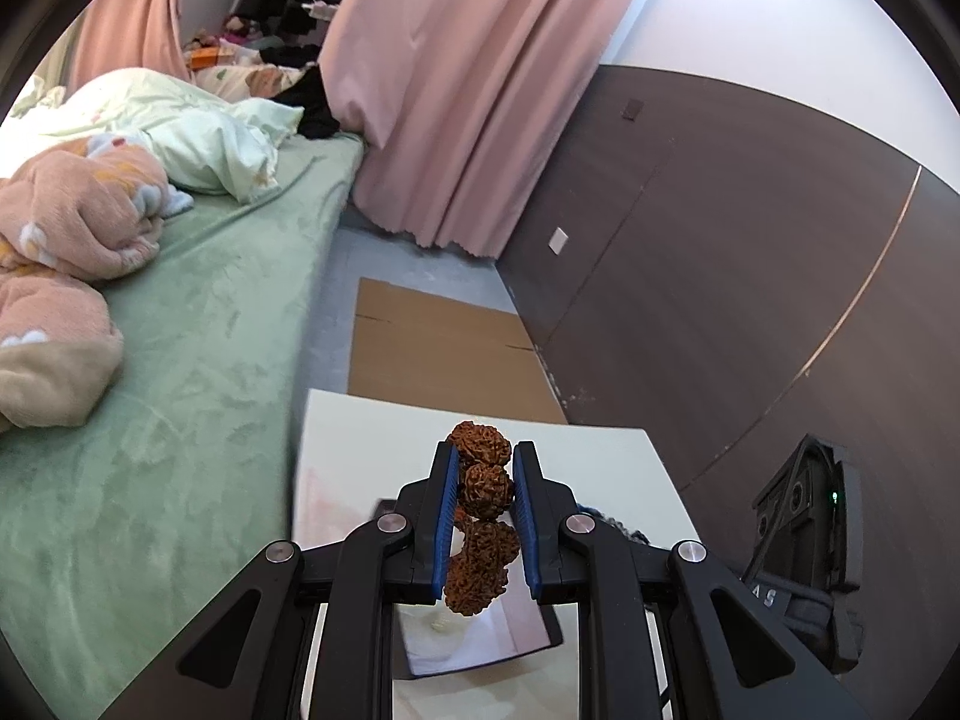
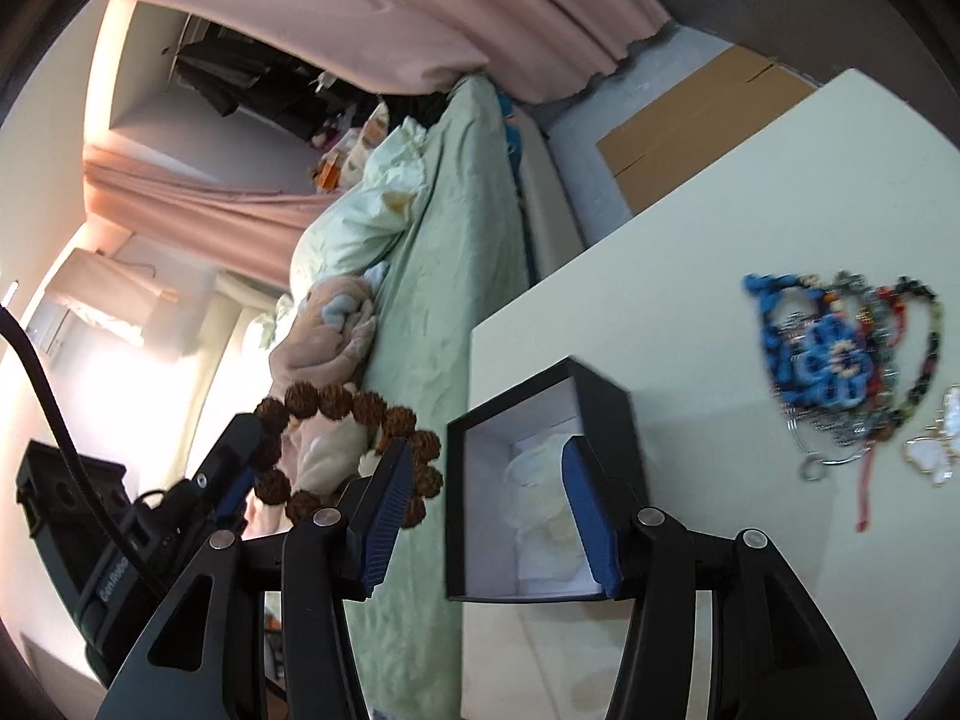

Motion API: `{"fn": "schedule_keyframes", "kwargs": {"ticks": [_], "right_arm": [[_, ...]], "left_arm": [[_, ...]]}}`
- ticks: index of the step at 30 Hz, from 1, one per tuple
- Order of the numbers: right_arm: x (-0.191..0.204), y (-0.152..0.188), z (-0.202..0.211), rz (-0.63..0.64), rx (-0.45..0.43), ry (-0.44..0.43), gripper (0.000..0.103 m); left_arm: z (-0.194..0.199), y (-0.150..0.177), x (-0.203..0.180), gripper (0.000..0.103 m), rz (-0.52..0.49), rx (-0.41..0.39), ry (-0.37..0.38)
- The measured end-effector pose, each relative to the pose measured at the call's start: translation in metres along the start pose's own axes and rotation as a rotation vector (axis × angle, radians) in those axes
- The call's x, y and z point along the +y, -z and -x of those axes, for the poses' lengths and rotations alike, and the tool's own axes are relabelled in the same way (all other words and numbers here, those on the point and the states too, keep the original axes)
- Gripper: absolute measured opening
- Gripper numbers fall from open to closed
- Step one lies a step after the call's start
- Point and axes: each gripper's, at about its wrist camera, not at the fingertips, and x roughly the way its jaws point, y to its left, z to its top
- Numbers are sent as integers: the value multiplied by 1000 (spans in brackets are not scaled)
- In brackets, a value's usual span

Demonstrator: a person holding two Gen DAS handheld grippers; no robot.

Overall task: Organize jewelry
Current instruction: 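Lower the brown bracelet into the black box and open the left tool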

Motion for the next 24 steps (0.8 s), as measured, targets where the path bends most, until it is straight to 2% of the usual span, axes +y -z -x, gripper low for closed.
{"fn": "schedule_keyframes", "kwargs": {"ticks": [15, 20, 22, 24], "right_arm": [[-21, -17, 37, -62, -60, 33, 53], [-22, -19, 42, -57, -57, 29, 53], [-22, -20, 45, -57, -59, 26, 53], [-23, -21, 50, -53, -66, 24, 53]], "left_arm": [[-47, 26, -13, 19, 39, 152, 66], [-59, 29, -1, 20, 58, 207, -34], [-60, 27, 4, 23, 73, 218, -47], [-58, 26, 8, 36, 89, 224, -38]]}}
